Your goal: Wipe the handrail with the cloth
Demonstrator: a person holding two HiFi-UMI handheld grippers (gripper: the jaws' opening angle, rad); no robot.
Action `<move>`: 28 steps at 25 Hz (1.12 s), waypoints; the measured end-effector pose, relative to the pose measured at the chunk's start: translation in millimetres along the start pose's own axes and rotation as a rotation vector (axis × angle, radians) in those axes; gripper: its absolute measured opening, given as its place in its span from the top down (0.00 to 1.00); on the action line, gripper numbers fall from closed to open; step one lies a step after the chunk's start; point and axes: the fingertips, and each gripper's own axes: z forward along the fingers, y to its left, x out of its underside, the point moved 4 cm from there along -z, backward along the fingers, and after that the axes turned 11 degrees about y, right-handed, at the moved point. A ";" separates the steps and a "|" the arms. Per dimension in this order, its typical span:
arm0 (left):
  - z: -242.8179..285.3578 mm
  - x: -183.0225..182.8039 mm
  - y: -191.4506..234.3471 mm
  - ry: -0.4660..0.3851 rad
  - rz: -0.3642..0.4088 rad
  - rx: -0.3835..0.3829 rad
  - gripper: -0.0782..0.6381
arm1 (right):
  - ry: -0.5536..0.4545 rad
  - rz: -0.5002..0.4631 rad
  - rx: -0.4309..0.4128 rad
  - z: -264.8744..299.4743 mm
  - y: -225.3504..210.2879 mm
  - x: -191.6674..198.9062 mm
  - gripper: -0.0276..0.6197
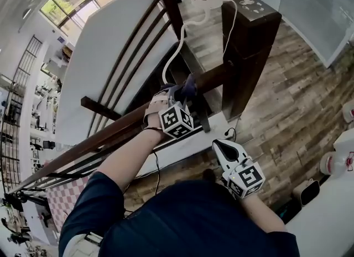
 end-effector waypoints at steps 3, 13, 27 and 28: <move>10.9 -27.6 -0.8 -0.020 0.011 0.011 0.77 | -0.018 -0.001 0.011 -5.1 -8.6 -4.4 0.94; 45.4 -112.4 -0.2 -0.086 0.058 0.040 0.77 | -0.070 -0.016 0.071 -11.8 -43.2 -26.4 0.94; 63.4 -174.2 -9.3 -0.119 0.087 0.062 0.77 | -0.054 0.057 0.140 -32.6 -63.1 -1.3 0.94; 60.5 -170.6 -10.6 -0.122 0.089 0.064 0.77 | -0.054 0.054 0.136 -31.5 -61.2 -1.6 0.94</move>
